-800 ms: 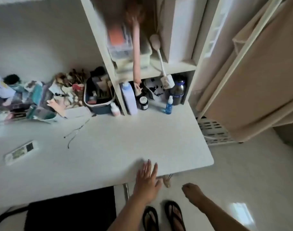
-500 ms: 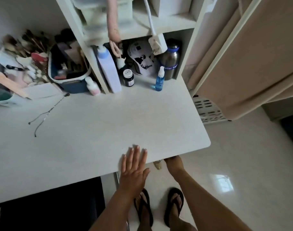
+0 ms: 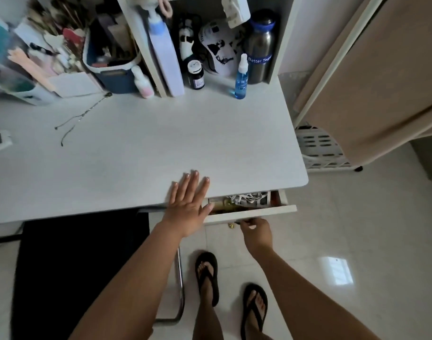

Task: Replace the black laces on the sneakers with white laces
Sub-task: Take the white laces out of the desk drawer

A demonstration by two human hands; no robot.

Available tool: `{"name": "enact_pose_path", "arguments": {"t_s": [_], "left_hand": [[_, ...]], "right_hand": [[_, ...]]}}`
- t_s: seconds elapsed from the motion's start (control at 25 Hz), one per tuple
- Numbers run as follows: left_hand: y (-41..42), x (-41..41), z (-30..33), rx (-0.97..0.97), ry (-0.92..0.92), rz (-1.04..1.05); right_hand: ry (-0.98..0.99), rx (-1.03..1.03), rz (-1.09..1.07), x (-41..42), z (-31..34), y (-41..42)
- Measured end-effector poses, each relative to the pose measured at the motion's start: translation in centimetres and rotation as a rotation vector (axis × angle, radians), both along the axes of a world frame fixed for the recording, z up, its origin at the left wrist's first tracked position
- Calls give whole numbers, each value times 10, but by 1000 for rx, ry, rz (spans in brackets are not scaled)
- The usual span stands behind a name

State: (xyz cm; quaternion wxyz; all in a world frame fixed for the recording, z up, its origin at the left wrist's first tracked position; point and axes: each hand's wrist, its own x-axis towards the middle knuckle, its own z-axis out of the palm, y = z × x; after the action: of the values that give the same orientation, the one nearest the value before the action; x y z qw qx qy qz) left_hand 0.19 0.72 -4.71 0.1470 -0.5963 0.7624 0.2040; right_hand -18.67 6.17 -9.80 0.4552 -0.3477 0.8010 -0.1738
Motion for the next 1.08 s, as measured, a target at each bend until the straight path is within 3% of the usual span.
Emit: {"name": "enact_pose_path", "arguments": {"t_s": [0.16,0.28,0.4,0.56,0.72,0.8,0.88,0.96,1.08], "left_hand": [[2,-24,7,3,-33,107],[26,-45,14,-157,218,240],[75,-59,5,-421,421,-50],[76,-93,-8,-225,175,-339],[59,-110,-19,-100,72,-507],[64,-107,-18,-104,243,-361],[76,-105,-6,-168,570,71],[98,-111,12,-184,796,440],[150,-127,42,29,879,494]], "right_hand": [[-118,50,-48,-12,1,67],[-172,122,-61,-13,2,102],[-136,104,-31,-16,2,113],[-264,183,29,-25,14,107],[-439,380,-153,-41,38,115],[-570,433,-301,-54,53,120],[-769,472,-398,-64,68,124],[-1090,496,-445,-68,80,124],[-1485,460,-393,-67,88,118]]}}
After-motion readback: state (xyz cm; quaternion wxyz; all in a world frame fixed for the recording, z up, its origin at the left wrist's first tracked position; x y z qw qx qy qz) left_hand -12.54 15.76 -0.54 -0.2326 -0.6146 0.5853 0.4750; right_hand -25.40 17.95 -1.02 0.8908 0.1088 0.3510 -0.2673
